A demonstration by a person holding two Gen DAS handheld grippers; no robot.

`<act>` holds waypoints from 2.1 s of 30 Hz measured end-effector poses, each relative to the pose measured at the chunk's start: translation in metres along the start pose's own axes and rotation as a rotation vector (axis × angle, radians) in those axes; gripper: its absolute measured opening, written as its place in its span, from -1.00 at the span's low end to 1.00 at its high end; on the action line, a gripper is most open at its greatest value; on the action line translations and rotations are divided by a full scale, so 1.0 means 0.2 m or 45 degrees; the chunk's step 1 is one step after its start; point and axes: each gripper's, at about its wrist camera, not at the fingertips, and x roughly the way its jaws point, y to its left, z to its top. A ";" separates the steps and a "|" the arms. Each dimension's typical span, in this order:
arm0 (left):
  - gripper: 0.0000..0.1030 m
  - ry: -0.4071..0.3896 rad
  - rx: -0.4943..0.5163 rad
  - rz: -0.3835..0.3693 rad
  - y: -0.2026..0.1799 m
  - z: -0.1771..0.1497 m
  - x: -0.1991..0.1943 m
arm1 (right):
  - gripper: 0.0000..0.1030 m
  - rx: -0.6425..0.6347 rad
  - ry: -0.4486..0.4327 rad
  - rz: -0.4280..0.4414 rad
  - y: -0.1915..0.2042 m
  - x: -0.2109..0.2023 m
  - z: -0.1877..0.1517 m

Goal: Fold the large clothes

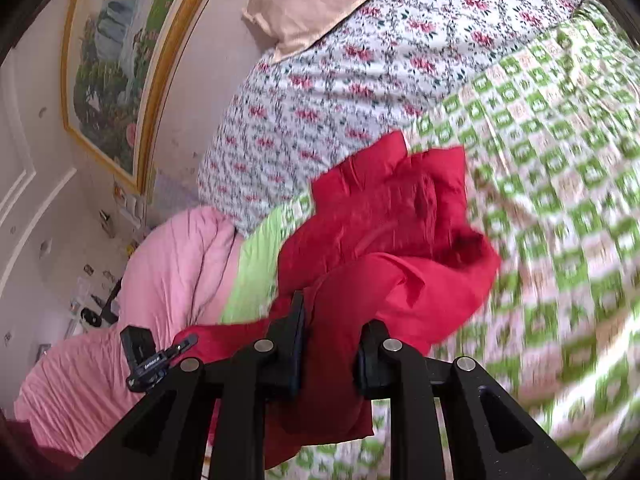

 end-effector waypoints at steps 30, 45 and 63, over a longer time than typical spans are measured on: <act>-0.64 -0.003 -0.252 0.162 0.46 0.77 0.92 | -0.62 0.268 -0.108 -0.175 -0.49 0.92 0.83; -0.56 0.062 -0.293 0.118 0.70 0.89 1.19 | -0.61 0.461 -0.155 -0.268 -0.89 1.26 0.90; -0.50 -0.173 0.013 0.091 0.28 0.94 0.70 | -0.62 0.381 -0.169 -0.373 -0.87 1.41 0.95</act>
